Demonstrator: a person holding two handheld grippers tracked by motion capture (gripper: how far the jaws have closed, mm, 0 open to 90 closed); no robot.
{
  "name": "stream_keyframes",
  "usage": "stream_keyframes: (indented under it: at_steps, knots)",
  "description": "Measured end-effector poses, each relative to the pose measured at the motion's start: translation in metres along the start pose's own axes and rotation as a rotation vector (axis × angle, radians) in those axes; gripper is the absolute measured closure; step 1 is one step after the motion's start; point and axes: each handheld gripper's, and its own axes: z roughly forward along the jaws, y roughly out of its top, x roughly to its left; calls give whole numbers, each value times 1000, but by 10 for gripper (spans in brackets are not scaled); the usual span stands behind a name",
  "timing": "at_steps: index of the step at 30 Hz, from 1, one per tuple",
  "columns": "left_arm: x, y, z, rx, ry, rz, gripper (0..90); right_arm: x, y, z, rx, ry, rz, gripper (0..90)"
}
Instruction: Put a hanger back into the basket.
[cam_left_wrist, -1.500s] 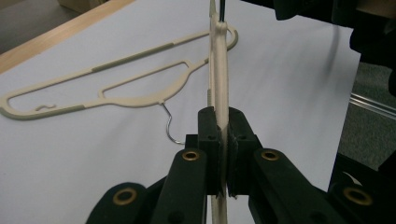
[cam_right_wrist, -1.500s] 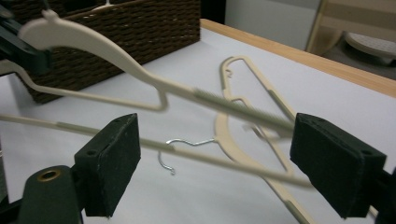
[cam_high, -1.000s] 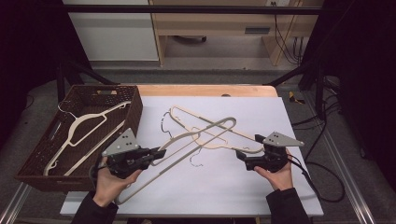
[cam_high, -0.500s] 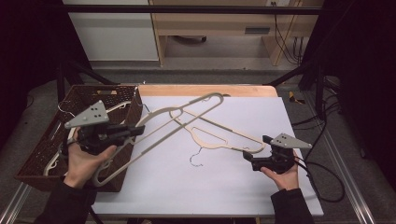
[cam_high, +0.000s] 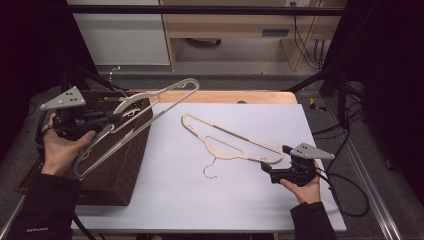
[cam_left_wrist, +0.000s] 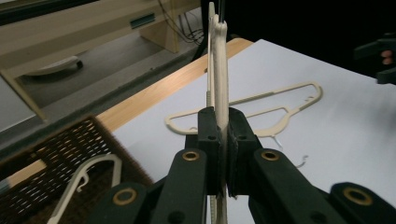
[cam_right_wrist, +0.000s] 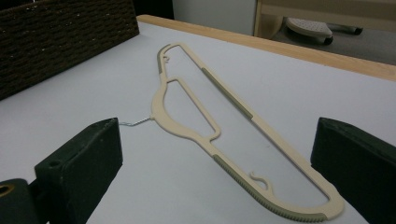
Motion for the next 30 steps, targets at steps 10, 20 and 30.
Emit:
stream_keyframes:
  at_steps: [10, 20, 30]
  knots:
    - [41, -30, -10, -10, 43, -81, 862, 0, -1, 1, 7, -7, -5, 20]
    - [69, -53, -17, 42, 99, -105, 862, 0, -1, 3, 16, -8, -7, 24]
    - [91, -77, -39, 33, 137, -150, 862, 0, -2, 4, 24, -12, -8, 23]
